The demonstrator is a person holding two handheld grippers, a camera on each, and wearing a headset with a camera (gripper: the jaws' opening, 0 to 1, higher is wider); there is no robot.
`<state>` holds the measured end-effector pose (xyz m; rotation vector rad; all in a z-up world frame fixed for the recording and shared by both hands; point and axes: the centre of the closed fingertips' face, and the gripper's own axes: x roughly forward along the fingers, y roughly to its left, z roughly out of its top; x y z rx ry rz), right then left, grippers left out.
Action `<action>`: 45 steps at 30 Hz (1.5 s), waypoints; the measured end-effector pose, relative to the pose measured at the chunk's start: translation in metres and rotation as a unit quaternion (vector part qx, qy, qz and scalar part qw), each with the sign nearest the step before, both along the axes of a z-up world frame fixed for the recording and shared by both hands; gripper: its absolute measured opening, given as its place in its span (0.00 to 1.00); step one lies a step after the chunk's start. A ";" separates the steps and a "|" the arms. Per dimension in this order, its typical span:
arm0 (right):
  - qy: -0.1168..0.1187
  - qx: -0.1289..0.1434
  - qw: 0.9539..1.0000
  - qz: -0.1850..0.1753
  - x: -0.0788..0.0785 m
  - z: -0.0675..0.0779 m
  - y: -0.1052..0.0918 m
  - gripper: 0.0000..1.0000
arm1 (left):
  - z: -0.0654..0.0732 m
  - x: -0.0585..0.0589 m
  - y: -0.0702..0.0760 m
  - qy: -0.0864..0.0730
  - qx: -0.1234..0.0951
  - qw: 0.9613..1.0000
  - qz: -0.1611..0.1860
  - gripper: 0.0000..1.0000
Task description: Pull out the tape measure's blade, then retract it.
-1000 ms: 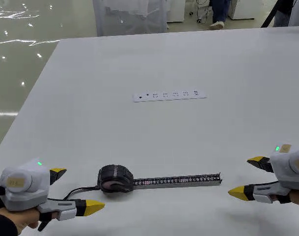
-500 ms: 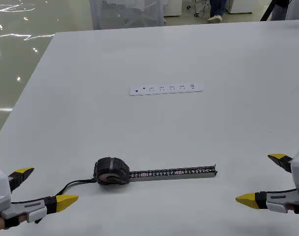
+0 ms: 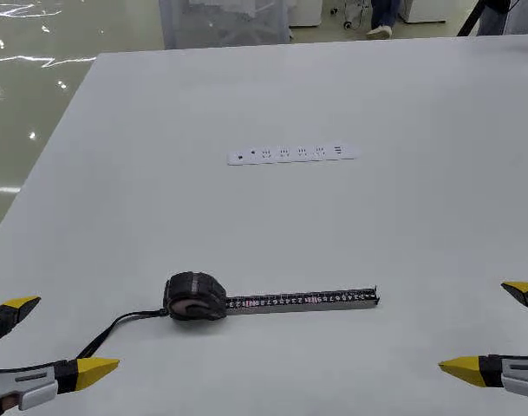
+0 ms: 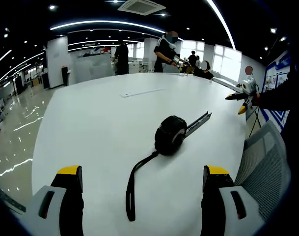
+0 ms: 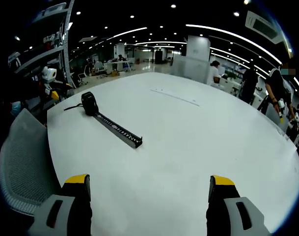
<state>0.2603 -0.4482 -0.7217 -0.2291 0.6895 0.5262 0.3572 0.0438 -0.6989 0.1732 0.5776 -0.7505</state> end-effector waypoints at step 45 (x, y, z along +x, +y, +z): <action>0.000 -0.013 1.000 0.002 -0.016 0.005 -0.025 0.99 | -0.008 -0.004 0.013 0.003 0.015 1.000 -0.002 0.99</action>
